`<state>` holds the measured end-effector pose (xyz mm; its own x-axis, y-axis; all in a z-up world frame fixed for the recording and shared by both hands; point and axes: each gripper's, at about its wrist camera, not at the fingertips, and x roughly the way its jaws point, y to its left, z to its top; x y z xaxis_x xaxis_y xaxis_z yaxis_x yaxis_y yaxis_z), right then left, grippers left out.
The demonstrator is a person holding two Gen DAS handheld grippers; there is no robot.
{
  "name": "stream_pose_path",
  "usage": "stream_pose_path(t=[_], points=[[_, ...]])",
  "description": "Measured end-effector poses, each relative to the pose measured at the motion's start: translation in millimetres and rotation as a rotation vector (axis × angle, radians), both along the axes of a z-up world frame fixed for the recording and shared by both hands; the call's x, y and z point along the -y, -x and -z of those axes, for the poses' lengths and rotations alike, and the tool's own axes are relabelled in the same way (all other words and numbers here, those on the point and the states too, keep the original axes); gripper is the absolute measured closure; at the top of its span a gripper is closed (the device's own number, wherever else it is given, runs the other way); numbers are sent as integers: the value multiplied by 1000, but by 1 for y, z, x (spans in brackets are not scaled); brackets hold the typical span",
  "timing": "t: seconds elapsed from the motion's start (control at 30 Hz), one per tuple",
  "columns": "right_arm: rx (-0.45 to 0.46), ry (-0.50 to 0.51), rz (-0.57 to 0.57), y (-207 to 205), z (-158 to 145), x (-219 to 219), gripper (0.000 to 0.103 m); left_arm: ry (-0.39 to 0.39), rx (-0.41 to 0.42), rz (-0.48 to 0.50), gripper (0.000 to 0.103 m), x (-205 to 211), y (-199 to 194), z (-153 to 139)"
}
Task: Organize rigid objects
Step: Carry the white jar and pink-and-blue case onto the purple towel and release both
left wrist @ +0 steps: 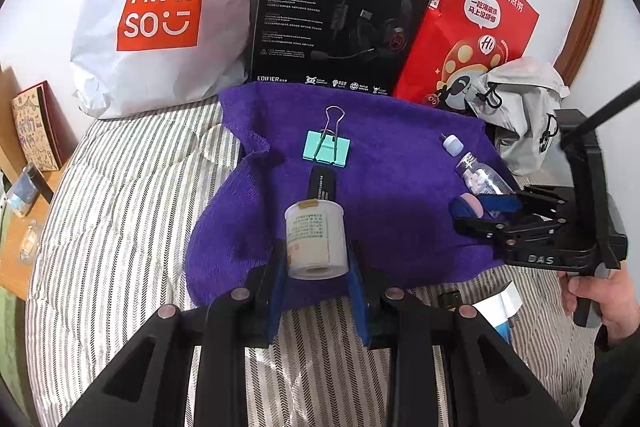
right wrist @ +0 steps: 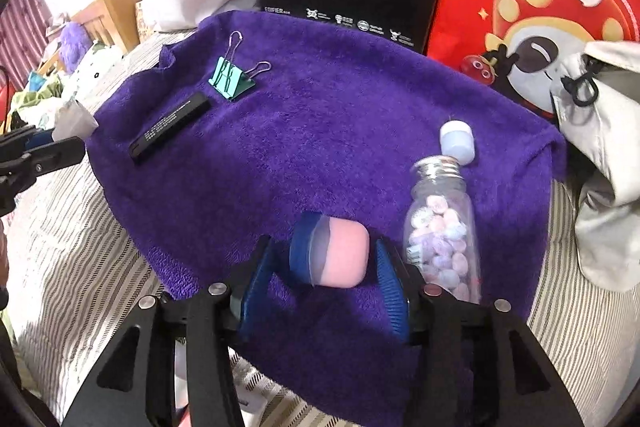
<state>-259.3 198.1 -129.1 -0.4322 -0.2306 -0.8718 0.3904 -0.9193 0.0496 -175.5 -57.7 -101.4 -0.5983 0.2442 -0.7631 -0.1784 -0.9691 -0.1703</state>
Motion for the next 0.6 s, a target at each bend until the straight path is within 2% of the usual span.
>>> stream_pose_path(t=[0.1,0.2,0.27,0.43,0.6], points=[[-10,40,19,-9,-11,-5,50,9,-2,5,76,-3,2,0],[-41,53,32,-24,-28,-11,42,7,-3,26,76,-13,8,-2],[-54,67,51,-35,-37,-18,31,15,2,45,76,-22,16,-1],[-74,52,118,-63,-50,-39,11,24,15,84,76,-44,36,4],[-50,51,191,-81,-47,-64,9,46,39,115,76,-62,59,16]])
